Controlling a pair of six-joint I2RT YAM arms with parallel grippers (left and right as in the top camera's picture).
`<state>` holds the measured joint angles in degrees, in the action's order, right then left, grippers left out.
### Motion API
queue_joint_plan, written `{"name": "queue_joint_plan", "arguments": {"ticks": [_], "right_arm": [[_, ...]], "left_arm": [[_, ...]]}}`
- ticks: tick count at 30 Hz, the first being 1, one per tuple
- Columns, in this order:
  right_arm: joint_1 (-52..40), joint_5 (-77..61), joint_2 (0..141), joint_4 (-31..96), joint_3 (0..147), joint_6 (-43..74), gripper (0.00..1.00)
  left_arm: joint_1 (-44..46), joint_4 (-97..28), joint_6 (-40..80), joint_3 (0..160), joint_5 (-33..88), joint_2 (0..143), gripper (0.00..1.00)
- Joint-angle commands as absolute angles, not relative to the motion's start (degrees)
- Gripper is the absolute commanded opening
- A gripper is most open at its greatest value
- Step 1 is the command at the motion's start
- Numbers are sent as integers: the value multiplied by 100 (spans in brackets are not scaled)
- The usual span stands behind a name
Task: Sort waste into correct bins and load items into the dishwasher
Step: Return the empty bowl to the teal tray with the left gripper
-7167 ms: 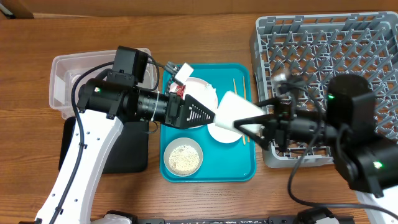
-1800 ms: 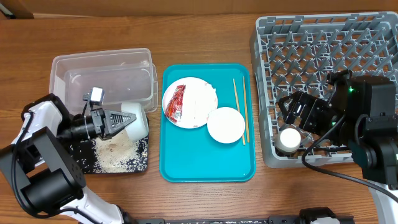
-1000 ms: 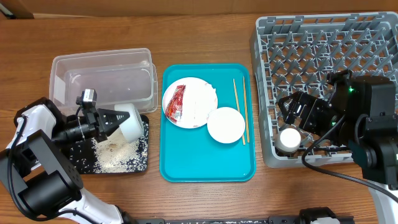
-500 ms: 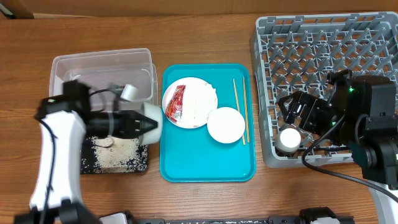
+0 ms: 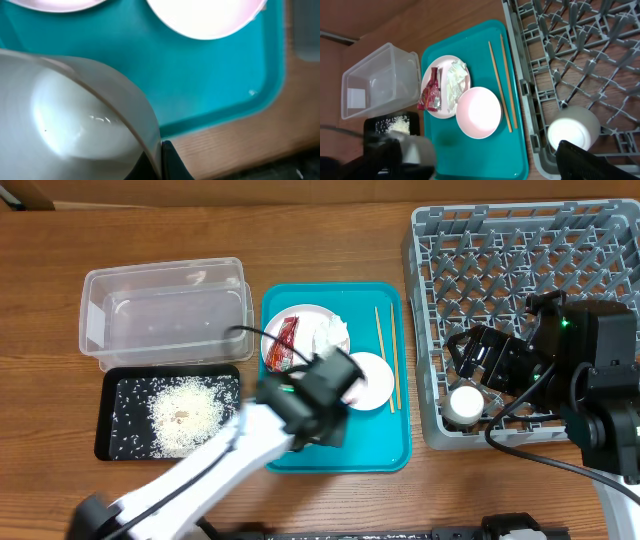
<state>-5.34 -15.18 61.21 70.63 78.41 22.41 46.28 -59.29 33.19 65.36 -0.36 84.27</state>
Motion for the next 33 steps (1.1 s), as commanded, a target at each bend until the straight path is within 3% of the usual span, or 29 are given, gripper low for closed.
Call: {"name": "queue_joint_plan", "arguments": {"ticks": [1, 7, 9, 12, 17, 22, 26, 33], "right_arm": [[-556, -1511, 6121, 7037, 7911, 2213, 100], [-556, -1511, 6121, 7037, 7911, 2211, 100], [-556, -1511, 6121, 7035, 7911, 2211, 100], [-556, -1509, 6121, 7032, 7911, 2209, 100], [-556, -1509, 6121, 7022, 7911, 2209, 100], [-556, -1511, 6121, 7061, 7911, 2209, 100], [-556, -1511, 6121, 7078, 7909, 2209, 100], [-556, -1511, 6128, 7105, 7909, 2209, 100]], "left_arm": [[4976, -5774, 4178, 6449, -956, 9085, 4], [4991, -5695, 4204, 6458, -862, 9553, 7], [4932, -5813, 4200, 6556, -786, 9513, 28], [4831, -6171, 4180, 6908, -794, 9452, 52], [4635, -6622, 3800, 7684, -862, 9330, 64], [4335, -6674, 3483, 8160, -1293, 9277, 85], [3959, -6355, 3334, 8160, -1304, 9308, 90], [3439, -5817, 2910, 8160, -635, 9349, 90]]}}
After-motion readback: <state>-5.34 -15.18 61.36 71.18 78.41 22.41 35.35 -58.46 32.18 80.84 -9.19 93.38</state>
